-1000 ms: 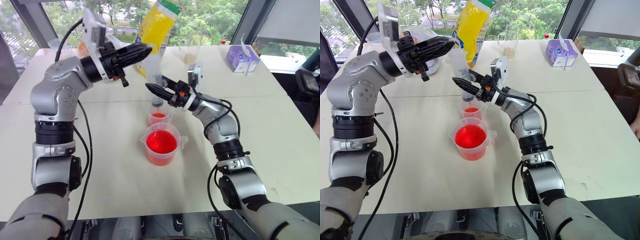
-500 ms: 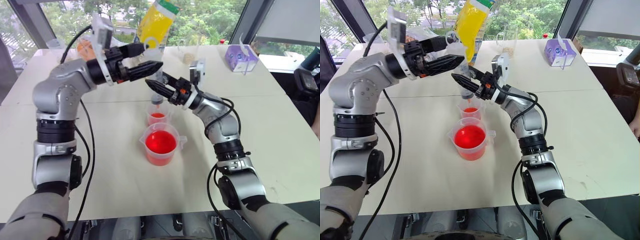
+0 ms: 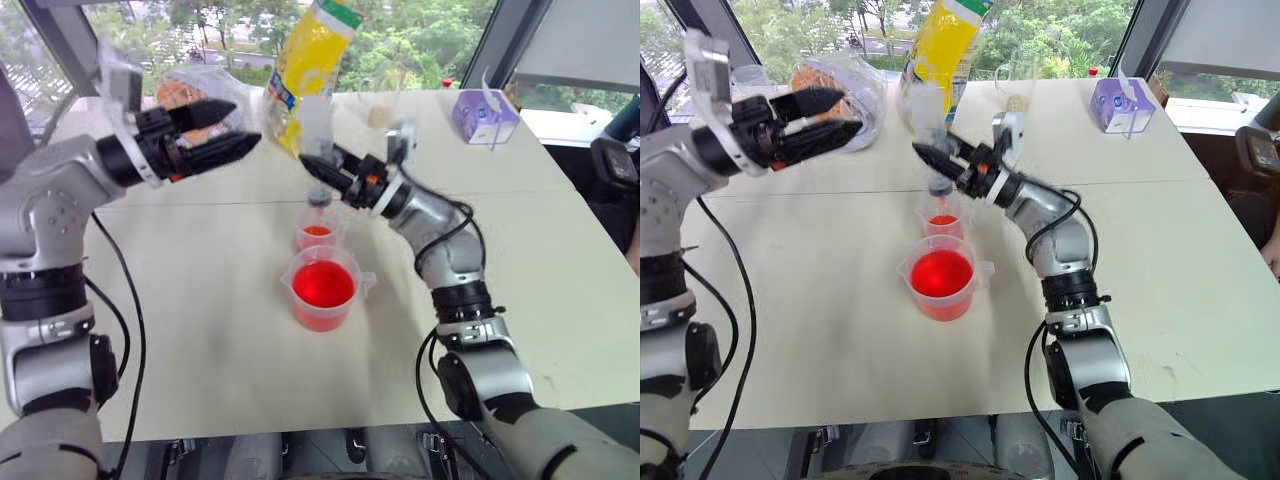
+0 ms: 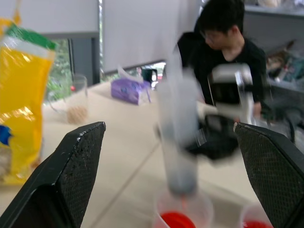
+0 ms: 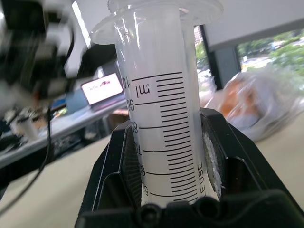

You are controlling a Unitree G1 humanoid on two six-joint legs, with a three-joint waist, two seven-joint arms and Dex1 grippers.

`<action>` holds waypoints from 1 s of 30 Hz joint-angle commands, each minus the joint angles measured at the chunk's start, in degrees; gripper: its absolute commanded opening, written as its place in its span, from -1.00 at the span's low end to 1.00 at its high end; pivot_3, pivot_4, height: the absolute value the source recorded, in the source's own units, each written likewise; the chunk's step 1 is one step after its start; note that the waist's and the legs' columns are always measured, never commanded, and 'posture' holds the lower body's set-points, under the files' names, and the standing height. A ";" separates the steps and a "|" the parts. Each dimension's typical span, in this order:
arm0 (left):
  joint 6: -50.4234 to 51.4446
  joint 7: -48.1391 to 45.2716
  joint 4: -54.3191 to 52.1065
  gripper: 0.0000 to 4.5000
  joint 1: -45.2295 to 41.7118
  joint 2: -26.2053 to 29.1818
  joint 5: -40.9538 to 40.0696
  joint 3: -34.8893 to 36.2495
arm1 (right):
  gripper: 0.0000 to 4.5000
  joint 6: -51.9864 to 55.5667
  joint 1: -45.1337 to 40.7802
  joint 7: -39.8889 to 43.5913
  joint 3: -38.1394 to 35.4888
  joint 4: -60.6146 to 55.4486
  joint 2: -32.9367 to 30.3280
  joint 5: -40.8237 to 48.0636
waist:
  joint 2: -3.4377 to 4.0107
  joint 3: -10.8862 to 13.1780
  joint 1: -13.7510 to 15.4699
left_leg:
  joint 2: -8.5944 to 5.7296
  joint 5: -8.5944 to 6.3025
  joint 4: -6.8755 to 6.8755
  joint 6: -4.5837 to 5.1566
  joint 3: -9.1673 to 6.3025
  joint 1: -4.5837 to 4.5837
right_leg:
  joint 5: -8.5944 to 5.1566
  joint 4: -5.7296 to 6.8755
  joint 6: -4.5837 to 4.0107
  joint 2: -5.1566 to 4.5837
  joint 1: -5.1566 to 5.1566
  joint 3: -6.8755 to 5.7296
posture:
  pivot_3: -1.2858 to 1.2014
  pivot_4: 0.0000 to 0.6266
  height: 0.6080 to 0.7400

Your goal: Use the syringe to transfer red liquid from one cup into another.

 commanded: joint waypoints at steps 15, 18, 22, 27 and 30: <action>2.27 2.29 -12.76 0.99 10.64 1.19 -6.54 0.92 | -0.38 62.89 2.54 -22.55 -6.92 -15.83 -27.28 7.31 | -0.02 -0.01 0.13 | -0.06 -0.12 -0.04 0.22 0.02 0.00 | 0.00 -0.05 -0.02 -0.08 0.02 -0.04 | 0.03 -0.52 1.00; 1.77 2.35 -13.77 0.99 11.82 1.37 -6.11 0.16 | -0.38 66.81 3.69 -22.94 -4.95 -14.45 -28.93 5.83 | -0.02 -0.01 0.23 | -0.06 -0.13 -0.04 0.24 0.02 -0.01 | 0.00 -0.07 -0.02 -0.05 0.02 -0.04 | 0.03 -0.52 1.00; 2.19 2.81 -15.00 0.99 12.80 1.07 -6.82 0.01 | -0.38 71.26 6.52 -24.91 -4.23 -12.67 -27.88 3.51 | -0.03 -0.02 0.24 | -0.06 -0.14 -0.03 0.26 0.02 -0.03 | -0.01 -0.10 -0.02 -0.02 0.02 -0.03 | 0.03 -0.52 1.00; 2.81 3.31 -16.81 0.99 14.13 1.45 -7.70 -0.05 | -0.38 72.32 9.72 -25.49 -3.63 -13.01 -26.23 1.88 | -0.03 -0.02 0.31 | -0.06 -0.15 -0.03 0.28 0.02 -0.05 | -0.01 -0.13 -0.01 -0.01 0.02 -0.02 | 0.03 -0.52 1.00; 3.05 2.67 -18.17 1.00 15.30 2.44 -8.24 -0.33 | 0.21 71.10 10.40 -25.03 -3.23 -13.02 -25.67 1.26 | -0.09 -0.05 0.24 | -0.05 -0.15 -0.02 0.28 0.00 -0.04 | -0.01 -0.13 -0.01 0.02 0.04 -0.02 | 0.03 -0.52 1.00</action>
